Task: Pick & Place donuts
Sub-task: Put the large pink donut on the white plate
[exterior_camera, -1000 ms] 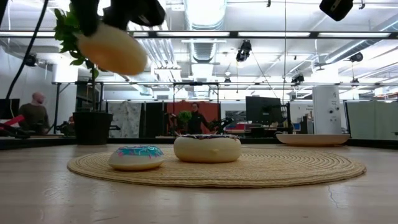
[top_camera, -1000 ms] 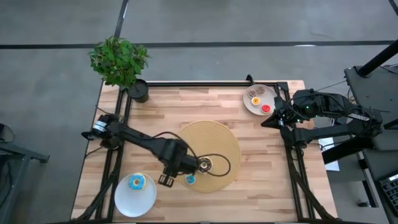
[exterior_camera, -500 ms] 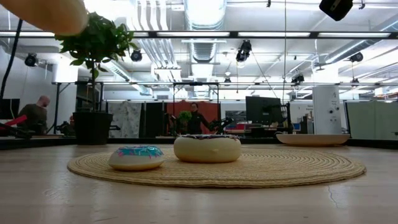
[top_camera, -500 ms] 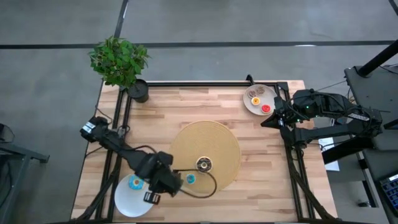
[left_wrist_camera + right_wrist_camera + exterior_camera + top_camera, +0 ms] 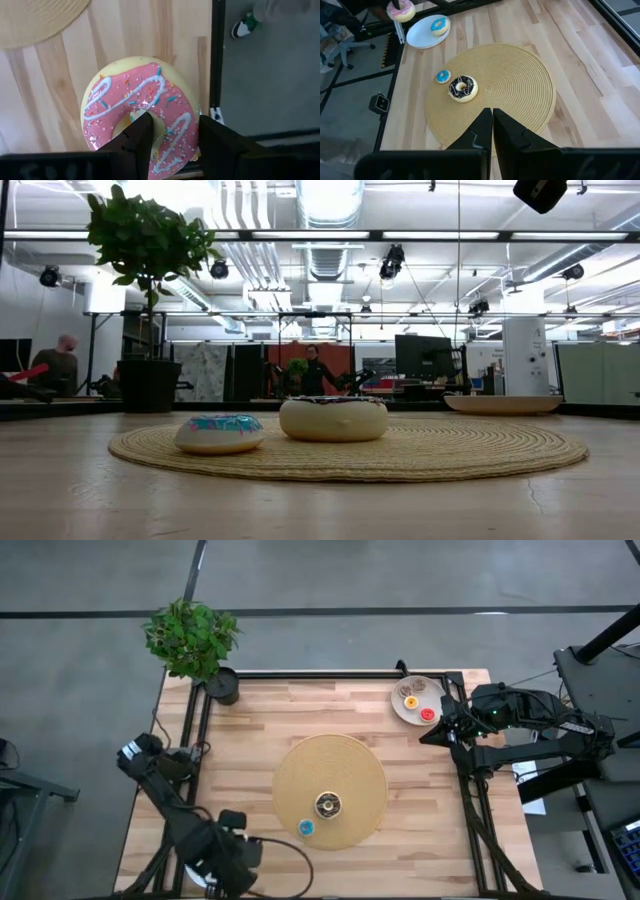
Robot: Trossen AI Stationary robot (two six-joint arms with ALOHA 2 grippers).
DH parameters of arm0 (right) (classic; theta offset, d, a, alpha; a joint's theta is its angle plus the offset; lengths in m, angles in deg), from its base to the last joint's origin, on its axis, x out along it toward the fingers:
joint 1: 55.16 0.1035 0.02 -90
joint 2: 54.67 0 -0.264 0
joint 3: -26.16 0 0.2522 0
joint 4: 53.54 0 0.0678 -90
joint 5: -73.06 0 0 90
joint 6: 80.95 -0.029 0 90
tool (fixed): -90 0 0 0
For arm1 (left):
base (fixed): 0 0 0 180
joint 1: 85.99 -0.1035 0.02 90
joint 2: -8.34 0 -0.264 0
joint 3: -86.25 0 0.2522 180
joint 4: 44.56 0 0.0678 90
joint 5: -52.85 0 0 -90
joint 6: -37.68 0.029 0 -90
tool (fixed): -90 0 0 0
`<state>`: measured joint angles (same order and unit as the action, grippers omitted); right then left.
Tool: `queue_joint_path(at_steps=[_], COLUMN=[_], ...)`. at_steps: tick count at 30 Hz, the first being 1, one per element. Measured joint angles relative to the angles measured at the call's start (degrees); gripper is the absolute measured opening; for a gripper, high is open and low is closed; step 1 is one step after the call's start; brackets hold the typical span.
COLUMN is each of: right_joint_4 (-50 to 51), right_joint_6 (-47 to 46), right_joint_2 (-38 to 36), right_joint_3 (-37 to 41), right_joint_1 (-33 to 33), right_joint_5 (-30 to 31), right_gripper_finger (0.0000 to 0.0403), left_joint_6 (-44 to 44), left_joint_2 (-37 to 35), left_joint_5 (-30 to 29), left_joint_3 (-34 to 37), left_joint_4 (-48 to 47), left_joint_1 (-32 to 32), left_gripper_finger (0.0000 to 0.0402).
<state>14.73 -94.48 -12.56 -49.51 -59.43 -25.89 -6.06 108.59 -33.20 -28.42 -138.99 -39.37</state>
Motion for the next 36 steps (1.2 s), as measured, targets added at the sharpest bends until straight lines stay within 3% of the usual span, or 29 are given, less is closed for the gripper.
queue_joint_path(at_steps=[7, 17, 25, 36], right_joint_4=[0.0, 0.0, 0.0, -0.3], right_joint_6=[0.0, 0.2, 0.4, 0.2], right_joint_2=[0.0, 0.0, 0.0, 0.0], right_joint_3=[0.0, 0.0, 0.0, 0.0], right_joint_1=[0.0, 0.0, 0.0, 0.0], right_joint_5=[0.0, 0.0, 0.0, 0.0], right_gripper_finger=[0.0009, 0.0009, 0.0009, 0.0009], left_joint_6=[-13.8, -25.1, -31.7, -32.0], left_joint_2=[0.0, 0.0, 0.0, 0.0], left_joint_5=[-3.5, -3.9, -3.8, -2.4], left_joint_3=[0.7, 7.2, 14.3, 24.1], left_joint_4=[0.7, 9.0, 14.6, 21.6], left_joint_1=[4.6, 9.8, 12.3, 13.8], left_gripper_finger=[0.0122, 0.0122, 0.0122, 0.0122])
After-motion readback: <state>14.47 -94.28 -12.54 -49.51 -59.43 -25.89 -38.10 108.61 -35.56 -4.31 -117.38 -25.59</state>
